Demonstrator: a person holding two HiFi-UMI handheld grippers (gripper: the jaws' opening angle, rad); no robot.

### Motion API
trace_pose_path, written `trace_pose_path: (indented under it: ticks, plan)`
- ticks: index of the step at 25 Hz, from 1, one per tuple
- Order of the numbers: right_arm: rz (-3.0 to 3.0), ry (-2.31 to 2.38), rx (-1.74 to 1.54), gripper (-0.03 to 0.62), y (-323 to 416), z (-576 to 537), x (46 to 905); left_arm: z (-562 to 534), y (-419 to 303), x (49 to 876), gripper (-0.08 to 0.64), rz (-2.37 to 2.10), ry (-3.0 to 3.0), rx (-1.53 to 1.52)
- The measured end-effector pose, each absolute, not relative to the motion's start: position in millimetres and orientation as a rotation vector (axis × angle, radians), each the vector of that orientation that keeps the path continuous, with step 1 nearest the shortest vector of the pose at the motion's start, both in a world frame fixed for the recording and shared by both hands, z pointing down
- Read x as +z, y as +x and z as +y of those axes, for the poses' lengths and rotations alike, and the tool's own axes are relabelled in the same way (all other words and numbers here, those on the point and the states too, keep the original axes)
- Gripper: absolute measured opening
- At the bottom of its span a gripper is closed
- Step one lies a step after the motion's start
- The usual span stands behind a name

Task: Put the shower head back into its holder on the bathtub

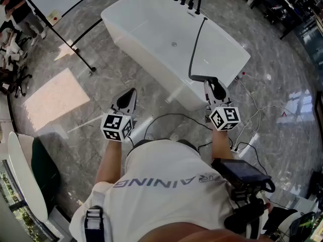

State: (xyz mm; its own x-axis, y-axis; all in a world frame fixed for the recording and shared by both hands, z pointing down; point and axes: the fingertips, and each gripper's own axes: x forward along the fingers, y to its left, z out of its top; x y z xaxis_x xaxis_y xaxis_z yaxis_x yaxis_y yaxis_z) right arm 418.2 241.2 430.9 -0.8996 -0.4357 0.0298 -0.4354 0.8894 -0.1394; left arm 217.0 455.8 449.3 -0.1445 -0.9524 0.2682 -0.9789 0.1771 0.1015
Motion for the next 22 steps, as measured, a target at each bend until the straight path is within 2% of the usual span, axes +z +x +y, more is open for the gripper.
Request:
trace_pose_path:
  ticks: [22]
  plan:
    - [3.039,-0.696,-0.251,0.127,434,238,433,471,232,454,0.014,-2.205,1.780,0.120]
